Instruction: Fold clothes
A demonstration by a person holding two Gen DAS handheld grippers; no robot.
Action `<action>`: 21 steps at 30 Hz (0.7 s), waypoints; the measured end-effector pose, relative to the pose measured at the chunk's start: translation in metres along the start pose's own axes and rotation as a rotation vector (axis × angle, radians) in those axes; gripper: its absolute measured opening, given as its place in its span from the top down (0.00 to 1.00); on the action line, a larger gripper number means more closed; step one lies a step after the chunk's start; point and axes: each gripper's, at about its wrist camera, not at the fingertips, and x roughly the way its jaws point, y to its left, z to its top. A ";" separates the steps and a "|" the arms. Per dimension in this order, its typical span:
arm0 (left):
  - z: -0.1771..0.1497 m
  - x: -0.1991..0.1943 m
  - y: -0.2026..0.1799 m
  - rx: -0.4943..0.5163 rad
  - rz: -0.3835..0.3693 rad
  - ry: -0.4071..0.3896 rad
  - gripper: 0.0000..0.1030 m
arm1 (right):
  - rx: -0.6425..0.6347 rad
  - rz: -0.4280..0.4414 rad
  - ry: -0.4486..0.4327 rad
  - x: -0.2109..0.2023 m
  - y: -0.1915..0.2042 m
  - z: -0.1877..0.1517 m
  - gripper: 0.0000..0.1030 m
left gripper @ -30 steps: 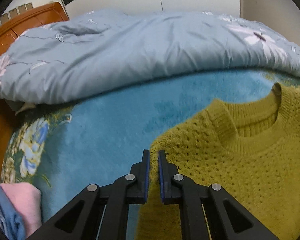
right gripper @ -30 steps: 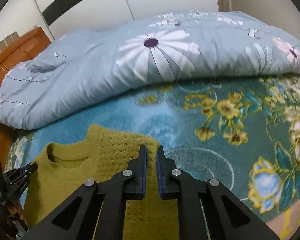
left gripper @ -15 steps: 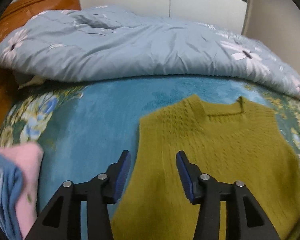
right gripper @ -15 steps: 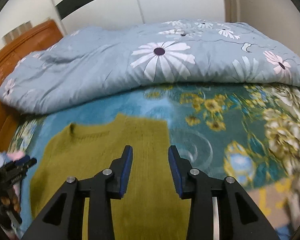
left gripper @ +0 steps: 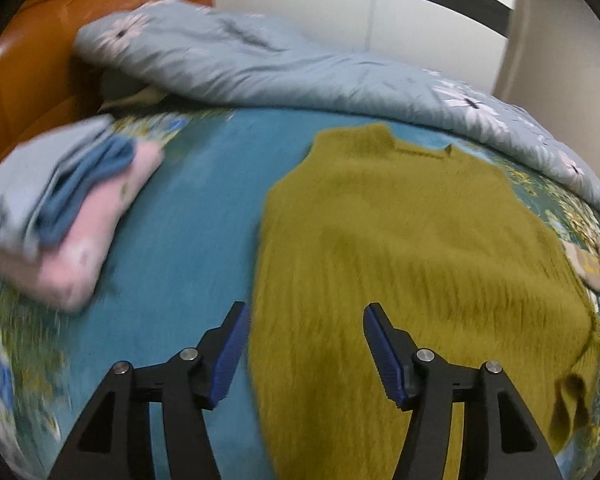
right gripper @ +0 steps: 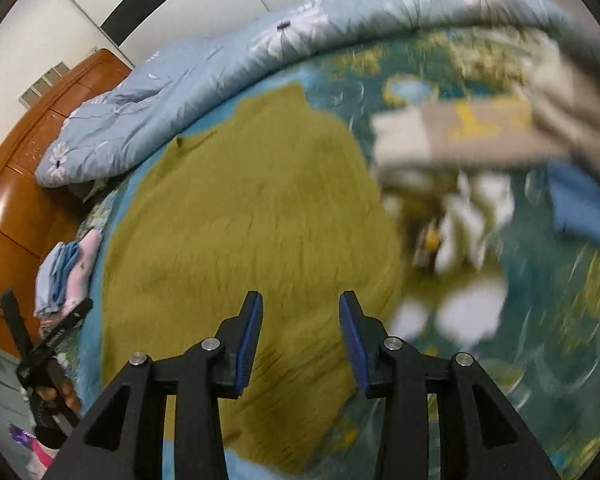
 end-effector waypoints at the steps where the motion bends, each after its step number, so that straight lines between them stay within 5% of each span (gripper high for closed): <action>1: -0.008 -0.003 0.002 -0.013 0.012 0.002 0.39 | 0.017 0.010 -0.003 0.000 -0.001 -0.008 0.60; 9: -0.054 -0.014 0.015 -0.096 0.040 0.034 0.39 | 0.194 -0.004 -0.033 0.001 -0.008 -0.029 0.60; 13: -0.065 -0.015 0.020 -0.135 0.024 0.055 0.39 | 0.229 -0.019 -0.036 0.004 -0.002 -0.027 0.50; 20: -0.073 -0.025 0.015 -0.119 -0.007 0.041 0.39 | 0.229 -0.099 -0.029 0.014 0.004 -0.035 0.51; 21: -0.074 -0.025 0.016 -0.118 -0.011 0.042 0.39 | 0.230 -0.101 -0.033 0.013 0.003 -0.038 0.60</action>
